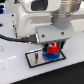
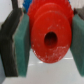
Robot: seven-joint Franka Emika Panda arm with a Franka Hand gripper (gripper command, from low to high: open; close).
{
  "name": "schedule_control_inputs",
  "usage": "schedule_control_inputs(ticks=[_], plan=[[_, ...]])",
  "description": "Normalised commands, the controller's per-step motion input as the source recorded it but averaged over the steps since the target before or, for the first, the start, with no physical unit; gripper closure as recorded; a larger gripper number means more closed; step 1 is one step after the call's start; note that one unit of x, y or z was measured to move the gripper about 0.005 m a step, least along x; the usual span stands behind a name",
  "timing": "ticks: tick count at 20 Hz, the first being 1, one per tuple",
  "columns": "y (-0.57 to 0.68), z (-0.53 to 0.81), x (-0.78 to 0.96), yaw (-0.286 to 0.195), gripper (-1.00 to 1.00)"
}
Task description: Insert the blue gear onto the right peg, followed by the red gear
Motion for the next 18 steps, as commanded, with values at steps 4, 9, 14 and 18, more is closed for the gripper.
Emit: schedule_control_inputs(ticks=[4, 9, 14, 18], plan=[[0.08, 0.09, 0.11, 0.000, 1.00], [0.07, 0.29, 0.01, 0.000, 1.00], [-0.05, 0.09, 0.03, 0.000, 1.00], [-0.12, -0.13, 0.20, 0.000, 1.00]])
